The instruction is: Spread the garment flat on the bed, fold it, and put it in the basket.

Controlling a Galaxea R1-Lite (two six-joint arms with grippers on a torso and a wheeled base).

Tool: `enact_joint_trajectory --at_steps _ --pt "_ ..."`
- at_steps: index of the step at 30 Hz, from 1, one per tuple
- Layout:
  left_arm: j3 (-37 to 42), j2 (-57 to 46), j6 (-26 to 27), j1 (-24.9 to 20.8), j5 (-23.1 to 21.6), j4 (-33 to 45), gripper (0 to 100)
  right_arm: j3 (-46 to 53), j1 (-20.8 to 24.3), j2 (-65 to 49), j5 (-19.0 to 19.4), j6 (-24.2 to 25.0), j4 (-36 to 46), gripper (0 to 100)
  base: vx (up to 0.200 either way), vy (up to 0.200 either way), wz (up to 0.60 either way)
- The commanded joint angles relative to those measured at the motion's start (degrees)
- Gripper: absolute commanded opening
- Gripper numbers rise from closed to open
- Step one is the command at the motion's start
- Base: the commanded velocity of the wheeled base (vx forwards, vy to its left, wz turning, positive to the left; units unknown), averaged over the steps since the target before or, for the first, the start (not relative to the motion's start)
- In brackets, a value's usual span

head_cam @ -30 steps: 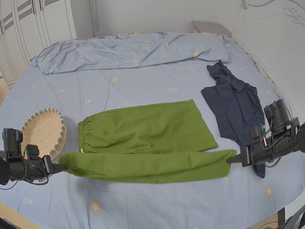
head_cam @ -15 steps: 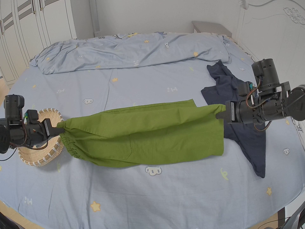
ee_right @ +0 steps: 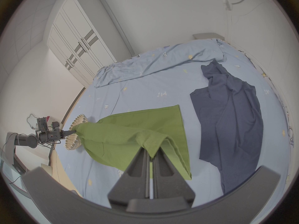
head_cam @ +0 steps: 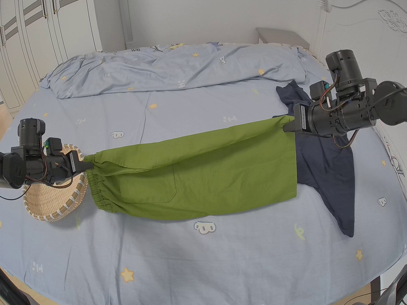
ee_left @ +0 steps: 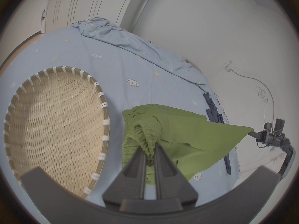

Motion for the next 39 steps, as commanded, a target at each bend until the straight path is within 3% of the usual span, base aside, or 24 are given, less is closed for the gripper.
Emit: enact_joint_trajectory --at_steps 1,16,25,39 --pt "-3.09 2.99 0.67 -0.69 -0.04 -0.01 0 -5.15 -0.43 0.21 0.06 0.10 3.84 0 0.000 0.000 0.00" --pt "-3.97 4.31 0.67 -1.48 -0.04 -0.27 0 -5.42 0.54 -5.15 -1.26 0.89 7.53 0 0.000 0.000 0.00" --pt "-5.73 4.57 0.58 -0.34 -0.04 -0.27 0 -8.40 -0.16 0.65 -1.35 0.80 7.00 0 0.000 0.000 0.00" --pt "-7.57 6.59 0.76 0.45 0.14 -0.62 0 -9.64 -3.15 11.64 -1.17 0.28 -4.07 0 0.000 0.000 0.00"
